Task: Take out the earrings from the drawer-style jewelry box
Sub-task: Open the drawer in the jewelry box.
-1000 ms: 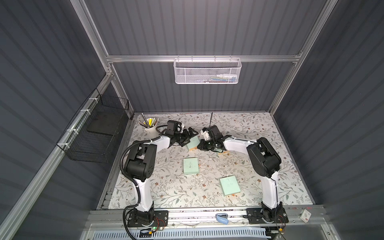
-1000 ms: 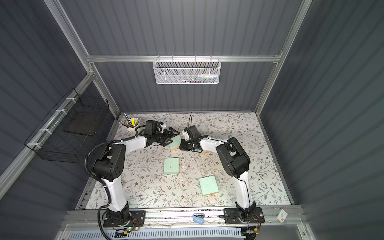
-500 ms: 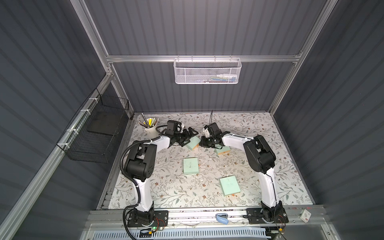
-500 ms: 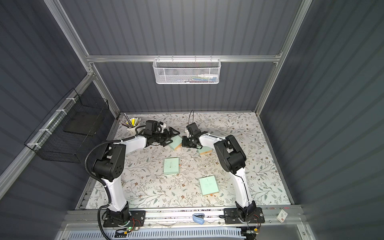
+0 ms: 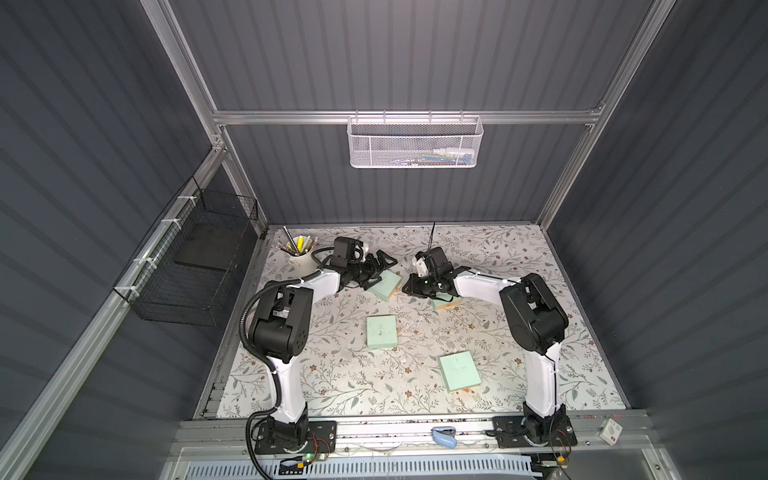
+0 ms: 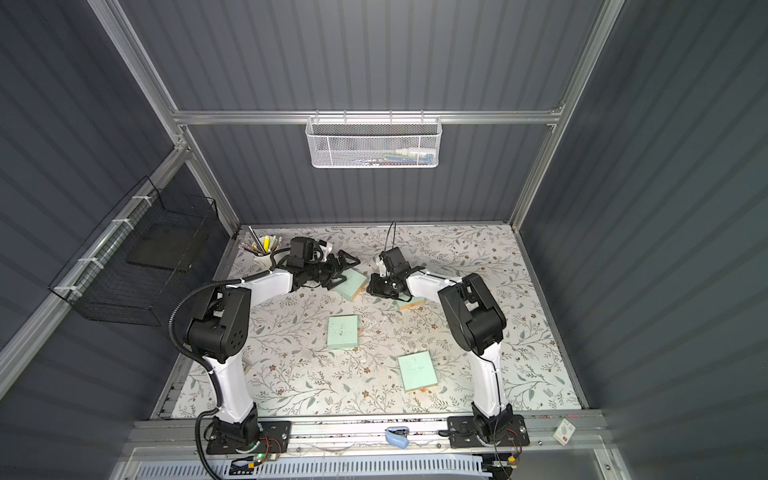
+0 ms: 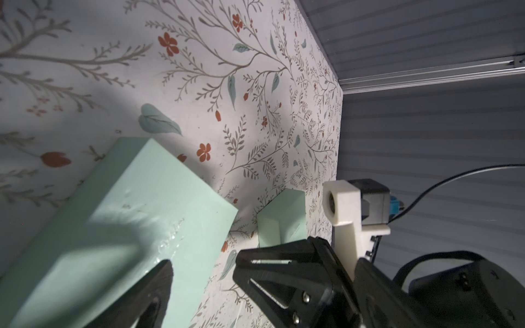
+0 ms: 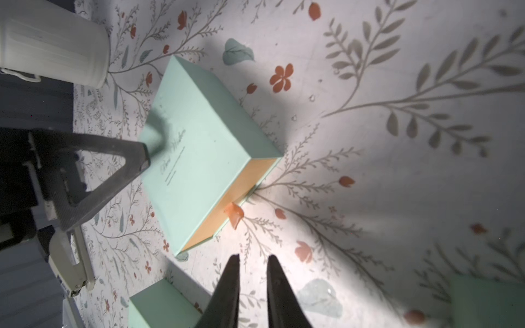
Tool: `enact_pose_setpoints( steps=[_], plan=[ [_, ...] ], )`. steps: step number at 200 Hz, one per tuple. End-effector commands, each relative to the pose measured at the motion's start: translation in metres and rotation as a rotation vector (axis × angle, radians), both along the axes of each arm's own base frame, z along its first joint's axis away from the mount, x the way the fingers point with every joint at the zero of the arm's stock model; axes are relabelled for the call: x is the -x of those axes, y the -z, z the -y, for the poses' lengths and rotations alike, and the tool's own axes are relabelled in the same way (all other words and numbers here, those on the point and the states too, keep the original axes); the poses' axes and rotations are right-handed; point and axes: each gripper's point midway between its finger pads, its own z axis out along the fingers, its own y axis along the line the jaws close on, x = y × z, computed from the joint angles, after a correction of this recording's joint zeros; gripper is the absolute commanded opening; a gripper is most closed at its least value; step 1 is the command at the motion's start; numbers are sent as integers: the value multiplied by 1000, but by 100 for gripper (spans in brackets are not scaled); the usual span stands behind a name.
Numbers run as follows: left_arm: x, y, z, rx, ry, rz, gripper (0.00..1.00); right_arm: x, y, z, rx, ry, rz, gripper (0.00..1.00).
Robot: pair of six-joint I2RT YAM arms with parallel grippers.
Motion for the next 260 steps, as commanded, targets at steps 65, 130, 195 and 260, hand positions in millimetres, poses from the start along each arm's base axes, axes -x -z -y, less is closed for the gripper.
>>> enact_pose_setpoints(
  steps=[65,130,195,260],
  plan=[
    [-6,12,10,22,22,-28,100,-7,2,-21,-112,-24,-29,28],
    [-4,14,9,14,24,-33,100,-13,13,-26,-126,-36,-44,25],
    [-3,13,8,10,25,-33,100,-18,18,-29,-159,-59,-34,18],
    [-2,22,6,-14,18,-51,100,-17,18,-27,-169,-60,-1,0]
  ],
)
